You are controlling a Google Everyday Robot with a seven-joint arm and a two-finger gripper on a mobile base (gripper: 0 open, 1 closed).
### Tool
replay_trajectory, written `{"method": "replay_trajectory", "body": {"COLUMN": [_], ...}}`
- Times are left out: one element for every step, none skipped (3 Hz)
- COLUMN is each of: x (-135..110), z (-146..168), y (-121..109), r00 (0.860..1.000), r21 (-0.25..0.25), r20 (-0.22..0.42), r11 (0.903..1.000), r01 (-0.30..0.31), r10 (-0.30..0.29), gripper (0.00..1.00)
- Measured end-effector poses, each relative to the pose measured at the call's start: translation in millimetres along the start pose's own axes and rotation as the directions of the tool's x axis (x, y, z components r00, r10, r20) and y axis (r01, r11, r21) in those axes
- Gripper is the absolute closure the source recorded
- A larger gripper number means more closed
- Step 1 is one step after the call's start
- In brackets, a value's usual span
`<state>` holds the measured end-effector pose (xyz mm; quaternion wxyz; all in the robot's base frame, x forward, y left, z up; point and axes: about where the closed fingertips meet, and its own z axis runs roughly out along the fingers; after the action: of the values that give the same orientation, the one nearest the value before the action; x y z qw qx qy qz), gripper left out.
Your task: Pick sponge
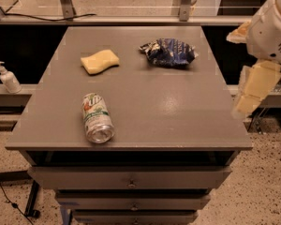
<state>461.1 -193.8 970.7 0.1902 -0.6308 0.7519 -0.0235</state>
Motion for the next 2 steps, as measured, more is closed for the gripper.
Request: {"method": "replay_trajectory", "body": {"x": [-33, -71], "z": [34, 61], "y": [-18, -35], "r00": [0.993, 0.976], "r21": [-0.029, -0.061], "r20": [0.090, 0.188], "r11": [0.9969, 0.9901], "r01": [0.073, 0.126], "r10": [-0.070, -0.113], "gripper": [0.00, 0.00]}}
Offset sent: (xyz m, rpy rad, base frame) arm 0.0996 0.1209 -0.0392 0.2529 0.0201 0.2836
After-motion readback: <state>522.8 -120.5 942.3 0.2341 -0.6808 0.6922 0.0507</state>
